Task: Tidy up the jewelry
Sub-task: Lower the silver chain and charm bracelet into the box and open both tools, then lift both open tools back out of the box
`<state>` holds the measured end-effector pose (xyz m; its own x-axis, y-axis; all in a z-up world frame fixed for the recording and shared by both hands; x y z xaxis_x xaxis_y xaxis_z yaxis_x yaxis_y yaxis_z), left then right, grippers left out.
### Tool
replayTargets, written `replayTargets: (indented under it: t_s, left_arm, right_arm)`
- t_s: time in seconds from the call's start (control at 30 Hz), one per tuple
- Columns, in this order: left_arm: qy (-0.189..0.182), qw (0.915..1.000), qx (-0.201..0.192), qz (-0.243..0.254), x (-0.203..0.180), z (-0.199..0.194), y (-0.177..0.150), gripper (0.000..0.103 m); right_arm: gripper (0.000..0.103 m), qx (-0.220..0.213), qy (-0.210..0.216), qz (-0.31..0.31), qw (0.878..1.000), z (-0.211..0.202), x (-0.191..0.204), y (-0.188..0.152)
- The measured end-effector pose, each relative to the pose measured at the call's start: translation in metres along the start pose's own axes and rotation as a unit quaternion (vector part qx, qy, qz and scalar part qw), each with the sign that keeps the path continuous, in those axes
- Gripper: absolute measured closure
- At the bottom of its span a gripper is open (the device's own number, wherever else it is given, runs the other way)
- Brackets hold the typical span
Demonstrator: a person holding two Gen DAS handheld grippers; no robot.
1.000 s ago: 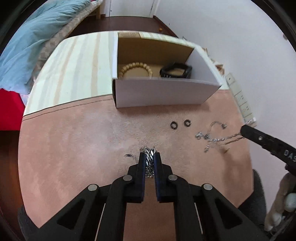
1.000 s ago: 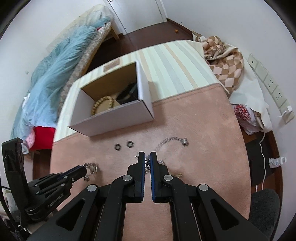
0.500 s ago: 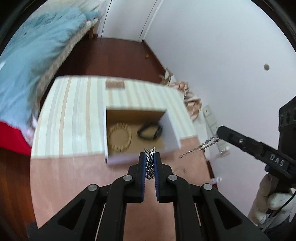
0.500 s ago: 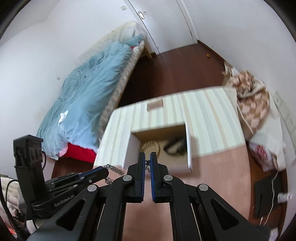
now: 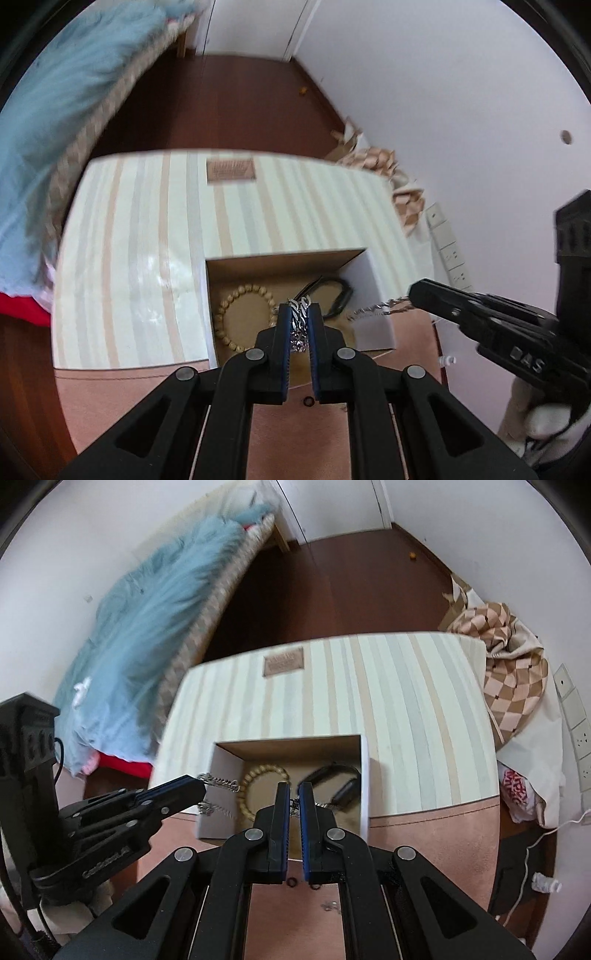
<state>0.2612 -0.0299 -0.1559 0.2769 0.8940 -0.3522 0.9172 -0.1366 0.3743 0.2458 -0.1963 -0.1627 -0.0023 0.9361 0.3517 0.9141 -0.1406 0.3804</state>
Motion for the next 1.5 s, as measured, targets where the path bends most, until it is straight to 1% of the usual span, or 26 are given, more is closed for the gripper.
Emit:
replayTargets:
  t_s: [0.13, 0.2, 0.23, 0.27, 0.3, 0.33, 0.37, 0.4, 0.43, 0.47, 0.5, 0.53, 0.6, 0.7, 0.77, 0.93, 1.07, 1.23, 1.33, 1.5]
  left_arm:
    - [0.023, 0.9991, 0.022, -0.029, 0.01, 0.019, 0.006, 0.095]
    - [0.046, 0.9981, 0.026, -0.033, 0.013, 0.021, 0.009, 0.089]
    - [0.053, 0.9977, 0.025, -0.034, 0.014, 0.02, 0.01, 0.077]
    - [0.061, 0.9973, 0.019, -0.035, 0.015, 0.018, 0.012, 0.051]
    - [0.073, 0.9966, 0.01, -0.036, 0.017, 0.014, 0.014, 0.036]
    - [0.081, 0.9961, 0.0, -0.036, 0.019, 0.01, 0.015, 0.022]
    - [0.091, 0.9953, -0.013, -0.033, 0.02, 0.005, 0.015, 0.021]
    - [0.104, 0.994, -0.018, -0.029, 0.022, 0.001, 0.015, 0.021]
    - [0.118, 0.9925, -0.018, -0.026, 0.024, 0.0, 0.015, 0.018]
    - [0.138, 0.99, -0.018, -0.022, 0.026, -0.001, 0.013, 0.013]
    - [0.151, 0.9882, -0.02, -0.019, 0.028, -0.003, 0.012, 0.009]
    - [0.169, 0.9852, -0.023, -0.016, 0.03, -0.004, 0.007, 0.003]
    - [0.189, 0.9814, -0.026, -0.015, 0.033, -0.006, 0.0, 0.002]
    - [0.219, 0.9752, -0.026, -0.017, 0.038, -0.006, -0.015, 0.001]
    - [0.228, 0.9732, -0.024, -0.019, 0.04, -0.006, -0.024, 0.001]
    - [0.231, 0.9722, -0.03, -0.027, 0.037, -0.01, -0.04, 0.001]
    - [0.235, 0.9708, -0.042, -0.025, 0.028, -0.021, -0.049, 0.001]
    - [0.232, 0.9703, -0.065, -0.019, 0.012, -0.043, -0.059, 0.001]
    - [0.227, 0.9702, -0.084, -0.013, 0.0, -0.063, -0.066, 0.001]
    - [0.227, 0.9675, -0.111, -0.008, -0.017, -0.093, -0.072, 0.001]
  right_arm:
    - [0.097, 0.036, -0.013, -0.001, 0.999, 0.018, -0.004, -0.001]
    - [0.096, 0.046, -0.027, -0.003, 0.999, 0.023, -0.006, -0.002]
    - [0.096, 0.048, -0.032, -0.004, 0.998, 0.024, -0.008, -0.002]
    - [0.089, 0.049, -0.039, -0.006, 0.998, 0.025, -0.009, -0.003]
    - [0.075, 0.048, -0.047, -0.008, 0.998, 0.025, -0.01, -0.002]
    - [0.057, 0.046, -0.059, -0.013, 0.997, 0.024, -0.011, -0.003]
    - [0.048, 0.042, -0.069, -0.016, 0.997, 0.022, -0.013, -0.005]
    - [0.036, 0.04, -0.077, -0.019, 0.996, 0.02, -0.014, -0.006]
    - [0.034, 0.037, -0.084, -0.021, 0.996, 0.019, -0.015, -0.006]
    - [0.032, 0.033, -0.098, -0.026, 0.994, 0.017, -0.016, -0.008]
    - [0.027, 0.032, -0.109, -0.03, 0.993, 0.016, -0.016, -0.01]
    - [0.015, 0.032, -0.116, -0.032, 0.992, 0.016, -0.017, -0.011]
    - [0.004, 0.03, -0.134, -0.038, 0.99, 0.016, -0.018, -0.018]
    - [0.004, 0.031, -0.154, -0.045, 0.986, 0.018, -0.019, -0.027]
    - [0.004, 0.032, -0.158, -0.044, 0.986, 0.021, -0.019, -0.034]
    - [0.003, 0.023, -0.166, -0.03, 0.985, 0.017, -0.023, -0.044]
    - [0.003, 0.003, -0.173, -0.023, 0.985, 0.001, -0.023, -0.047]
    - [0.003, -0.033, -0.181, -0.023, 0.983, -0.031, -0.016, -0.052]
    - [0.003, -0.053, -0.185, -0.031, 0.981, -0.051, -0.008, -0.056]
    - [0.003, -0.086, -0.18, -0.045, 0.979, -0.089, 0.008, -0.067]
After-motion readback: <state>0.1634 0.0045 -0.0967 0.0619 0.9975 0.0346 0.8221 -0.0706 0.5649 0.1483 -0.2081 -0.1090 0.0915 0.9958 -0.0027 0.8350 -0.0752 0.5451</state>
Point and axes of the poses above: each gripper's, at about its wrist camera, not at the fingertips, and z roughly the way its jaws point, x to its left, y to its top, the point moved 4 cm from there along z, roughly the way its jaws point, and after that the axes turned 1 degree about -y, right-handed, at the moved point
